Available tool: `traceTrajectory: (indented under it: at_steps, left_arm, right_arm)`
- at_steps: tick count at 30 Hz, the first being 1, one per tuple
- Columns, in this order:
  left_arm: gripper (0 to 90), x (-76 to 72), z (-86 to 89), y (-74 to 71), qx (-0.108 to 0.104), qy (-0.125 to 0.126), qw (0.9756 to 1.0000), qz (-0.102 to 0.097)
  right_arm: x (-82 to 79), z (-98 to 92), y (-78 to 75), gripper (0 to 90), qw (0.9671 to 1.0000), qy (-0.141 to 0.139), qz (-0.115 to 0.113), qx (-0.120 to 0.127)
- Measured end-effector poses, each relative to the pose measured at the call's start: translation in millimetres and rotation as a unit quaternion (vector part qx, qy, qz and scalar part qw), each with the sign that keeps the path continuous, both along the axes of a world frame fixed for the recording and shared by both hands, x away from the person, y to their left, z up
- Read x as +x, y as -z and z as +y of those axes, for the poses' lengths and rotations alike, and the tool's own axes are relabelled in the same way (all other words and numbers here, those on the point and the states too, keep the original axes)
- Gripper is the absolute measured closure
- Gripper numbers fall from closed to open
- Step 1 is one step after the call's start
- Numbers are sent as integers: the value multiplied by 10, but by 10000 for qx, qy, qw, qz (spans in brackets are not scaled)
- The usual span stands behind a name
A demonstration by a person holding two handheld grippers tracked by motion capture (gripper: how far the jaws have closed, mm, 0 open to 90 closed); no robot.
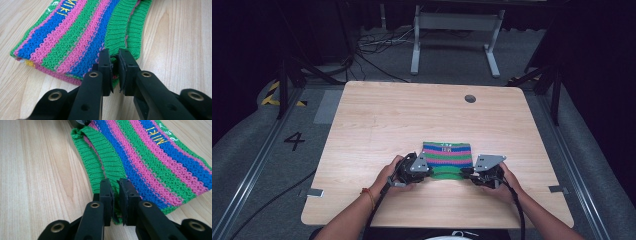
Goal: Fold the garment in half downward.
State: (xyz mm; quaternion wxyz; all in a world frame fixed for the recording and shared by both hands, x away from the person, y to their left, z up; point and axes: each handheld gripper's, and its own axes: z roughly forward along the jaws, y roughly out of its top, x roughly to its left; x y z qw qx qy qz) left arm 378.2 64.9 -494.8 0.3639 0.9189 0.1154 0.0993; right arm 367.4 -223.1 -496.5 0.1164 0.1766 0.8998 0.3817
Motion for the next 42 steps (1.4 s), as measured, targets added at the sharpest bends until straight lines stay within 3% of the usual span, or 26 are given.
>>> traceTrajectory:
  at_steps: [7, 19, 28, 34, 42]
  left_arm:
    - [685, -23, -14, -53, 73, -34, 10000, 11]
    - [537, -95, 107, -263, 54, -188, 9995, -239]
    - [290, -106, 245, -415, 181, -420, 9985, -296]
    - [235, -135, 405, -514, 347, -595, 9969, -368]
    - [208, -218, 644, -582, 602, -797, 9937, -505]
  right_arm:
    - [-7, -26, -43, 766, 10000, -47, 49, 63]
    - [-52, -108, -241, 686, 9998, 68, -115, 140]
    - [-79, -153, -362, 479, 9999, 123, -102, -56]
    - [-97, -223, -415, 347, 9992, 233, -122, -298]
    - [-157, -458, -477, 272, 9982, 502, -136, -290]
